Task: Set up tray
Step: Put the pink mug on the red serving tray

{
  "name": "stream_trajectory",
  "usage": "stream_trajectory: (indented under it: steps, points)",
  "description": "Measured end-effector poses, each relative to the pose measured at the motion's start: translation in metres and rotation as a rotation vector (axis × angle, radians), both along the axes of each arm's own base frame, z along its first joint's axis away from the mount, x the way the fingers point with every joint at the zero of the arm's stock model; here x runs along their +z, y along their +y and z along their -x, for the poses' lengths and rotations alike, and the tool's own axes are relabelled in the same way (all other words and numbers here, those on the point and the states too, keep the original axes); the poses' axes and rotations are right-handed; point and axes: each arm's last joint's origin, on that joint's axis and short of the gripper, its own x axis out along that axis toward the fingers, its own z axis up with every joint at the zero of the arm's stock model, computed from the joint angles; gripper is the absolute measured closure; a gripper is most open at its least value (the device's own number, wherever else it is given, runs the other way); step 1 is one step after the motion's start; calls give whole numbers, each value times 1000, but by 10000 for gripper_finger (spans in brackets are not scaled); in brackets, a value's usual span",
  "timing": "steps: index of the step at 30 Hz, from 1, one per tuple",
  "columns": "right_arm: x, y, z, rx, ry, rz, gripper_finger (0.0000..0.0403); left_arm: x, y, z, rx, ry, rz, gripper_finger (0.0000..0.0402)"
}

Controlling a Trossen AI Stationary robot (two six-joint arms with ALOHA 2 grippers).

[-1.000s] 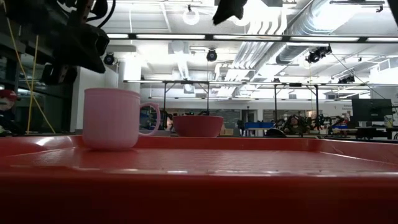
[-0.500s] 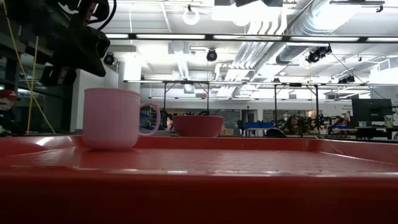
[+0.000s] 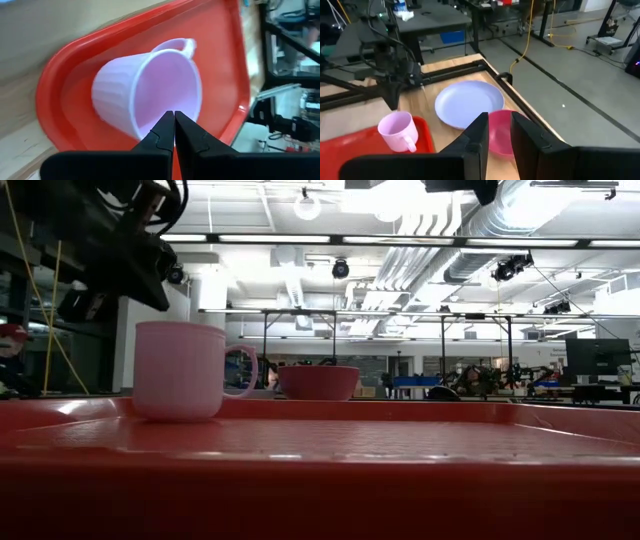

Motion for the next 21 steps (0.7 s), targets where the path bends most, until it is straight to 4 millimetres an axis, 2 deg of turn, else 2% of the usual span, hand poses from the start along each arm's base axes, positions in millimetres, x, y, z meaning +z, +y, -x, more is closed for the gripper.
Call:
stream_trajectory:
  steps: [8,16,21]
  points:
    - [-22,-1,-6,7,36,-37,346,-3,0,-4,37,50,34,357]
    - [-25,-1,-6,6,55,-43,346,29,2,-3,66,101,-46,357]
    - [-26,-1,-6,6,69,-45,346,34,2,-4,68,93,-44,357]
